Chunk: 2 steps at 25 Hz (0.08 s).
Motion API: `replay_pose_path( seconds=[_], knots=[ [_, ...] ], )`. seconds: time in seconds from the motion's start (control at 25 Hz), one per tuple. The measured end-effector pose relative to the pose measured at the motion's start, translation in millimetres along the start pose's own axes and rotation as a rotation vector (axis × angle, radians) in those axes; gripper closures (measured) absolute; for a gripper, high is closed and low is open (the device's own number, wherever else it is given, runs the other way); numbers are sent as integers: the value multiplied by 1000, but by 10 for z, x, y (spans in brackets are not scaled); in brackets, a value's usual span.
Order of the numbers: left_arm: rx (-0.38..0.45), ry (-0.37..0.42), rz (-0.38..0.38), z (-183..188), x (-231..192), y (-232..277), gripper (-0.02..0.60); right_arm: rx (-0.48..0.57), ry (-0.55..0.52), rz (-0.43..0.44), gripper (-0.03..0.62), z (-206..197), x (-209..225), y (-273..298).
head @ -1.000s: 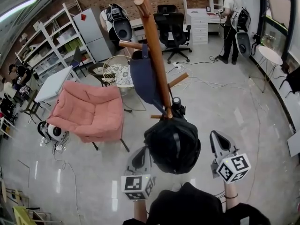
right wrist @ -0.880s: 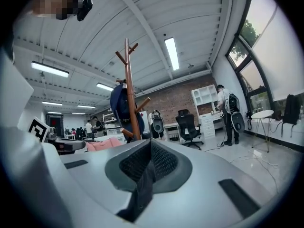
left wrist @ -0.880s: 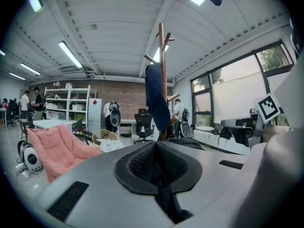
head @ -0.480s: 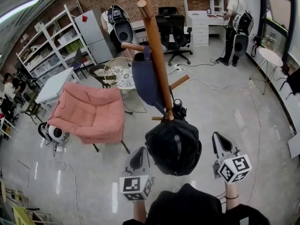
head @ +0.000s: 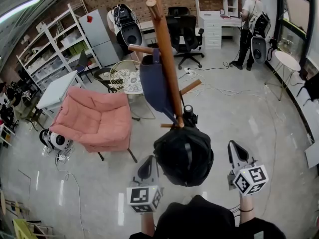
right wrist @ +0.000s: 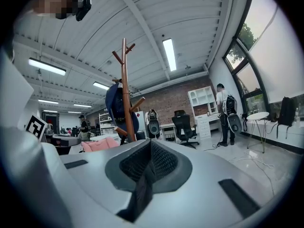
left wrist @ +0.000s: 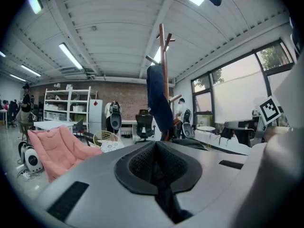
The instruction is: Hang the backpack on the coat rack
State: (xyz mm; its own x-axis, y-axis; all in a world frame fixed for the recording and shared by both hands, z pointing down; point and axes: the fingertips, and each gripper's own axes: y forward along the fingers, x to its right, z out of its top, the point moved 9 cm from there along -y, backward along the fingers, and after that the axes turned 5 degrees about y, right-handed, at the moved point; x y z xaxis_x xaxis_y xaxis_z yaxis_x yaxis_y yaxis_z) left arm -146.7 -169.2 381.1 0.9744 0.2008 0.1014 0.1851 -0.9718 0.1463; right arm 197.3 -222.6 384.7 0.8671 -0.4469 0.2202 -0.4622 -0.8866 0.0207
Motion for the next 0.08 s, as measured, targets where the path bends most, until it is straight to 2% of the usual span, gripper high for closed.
replay_pose_path(
  seconds=[0.08],
  knots=[
    [-1,-1,1,-10,-3,3,565,-1,0,0,582,-15,5,1]
  ],
)
